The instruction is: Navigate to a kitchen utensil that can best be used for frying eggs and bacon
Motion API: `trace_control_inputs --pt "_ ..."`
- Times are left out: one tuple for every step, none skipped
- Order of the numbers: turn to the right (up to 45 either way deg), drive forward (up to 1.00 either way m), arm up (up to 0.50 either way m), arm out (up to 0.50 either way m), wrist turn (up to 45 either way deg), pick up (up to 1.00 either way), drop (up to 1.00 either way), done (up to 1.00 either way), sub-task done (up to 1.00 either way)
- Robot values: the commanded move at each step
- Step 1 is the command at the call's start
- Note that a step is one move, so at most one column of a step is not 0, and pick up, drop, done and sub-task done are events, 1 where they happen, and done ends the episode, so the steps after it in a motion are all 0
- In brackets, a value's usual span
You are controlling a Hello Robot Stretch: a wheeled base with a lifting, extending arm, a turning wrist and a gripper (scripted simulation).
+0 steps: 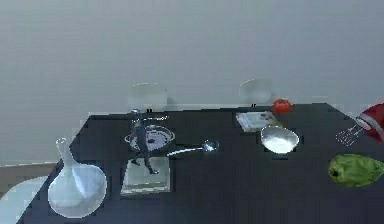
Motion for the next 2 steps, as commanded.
trace_control_inputs --pt "-12.0 0.00 0.00 0.00 0.0 0.00 0.00 0.00 0.00" --pt "0.0 0.00 0.00 0.00 0.0 0.00 0.00 1.00 0.00"
